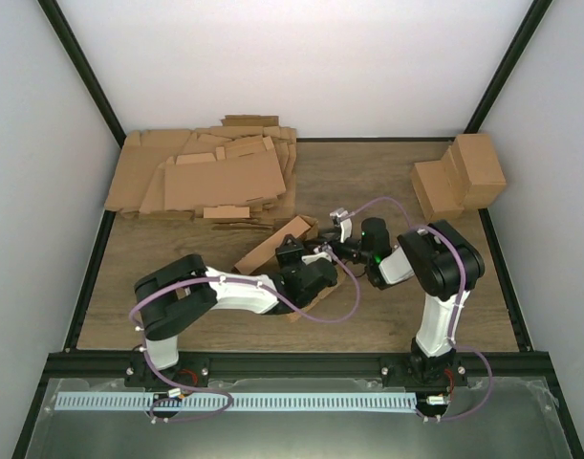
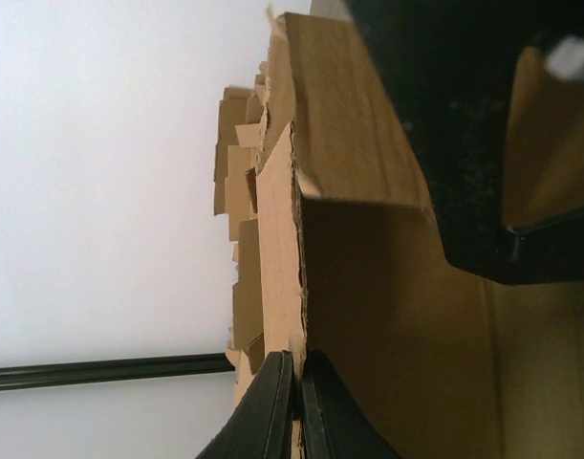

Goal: Fold the paper box

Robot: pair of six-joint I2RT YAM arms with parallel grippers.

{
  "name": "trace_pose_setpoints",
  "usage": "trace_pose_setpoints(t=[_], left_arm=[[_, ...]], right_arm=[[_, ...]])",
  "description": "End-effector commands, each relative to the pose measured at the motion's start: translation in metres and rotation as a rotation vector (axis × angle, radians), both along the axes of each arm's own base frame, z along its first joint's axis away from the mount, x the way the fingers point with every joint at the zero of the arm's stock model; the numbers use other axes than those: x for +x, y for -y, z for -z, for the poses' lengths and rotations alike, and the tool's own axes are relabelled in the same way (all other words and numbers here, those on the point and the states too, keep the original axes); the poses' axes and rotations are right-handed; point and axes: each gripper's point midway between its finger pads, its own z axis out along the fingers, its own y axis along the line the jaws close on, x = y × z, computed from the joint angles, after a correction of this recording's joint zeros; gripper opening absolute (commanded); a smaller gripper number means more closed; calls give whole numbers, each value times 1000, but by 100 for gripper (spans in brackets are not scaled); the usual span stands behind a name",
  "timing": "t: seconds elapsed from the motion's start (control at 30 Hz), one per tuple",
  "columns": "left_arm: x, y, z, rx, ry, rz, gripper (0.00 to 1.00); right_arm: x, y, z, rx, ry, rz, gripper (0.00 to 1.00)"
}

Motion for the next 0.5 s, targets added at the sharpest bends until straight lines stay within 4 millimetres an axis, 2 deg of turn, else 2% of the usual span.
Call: trace_pose_setpoints(t=[0.0,0.23,0.4,0.47], left_arm=[[-1,4,22,2,-98,47,4],[4,2,19,-10,-103,39,4],[5,0,18,-6,-96,31,4],[7,0,17,-7,-92,27,4]], right_arm=[[1,-2,-11,8,88,0,81],[12,-3,-19,3,158,19,85],[7,-1,-17,-18,147,11,61],[0,1,-18,-16,132,11,59]])
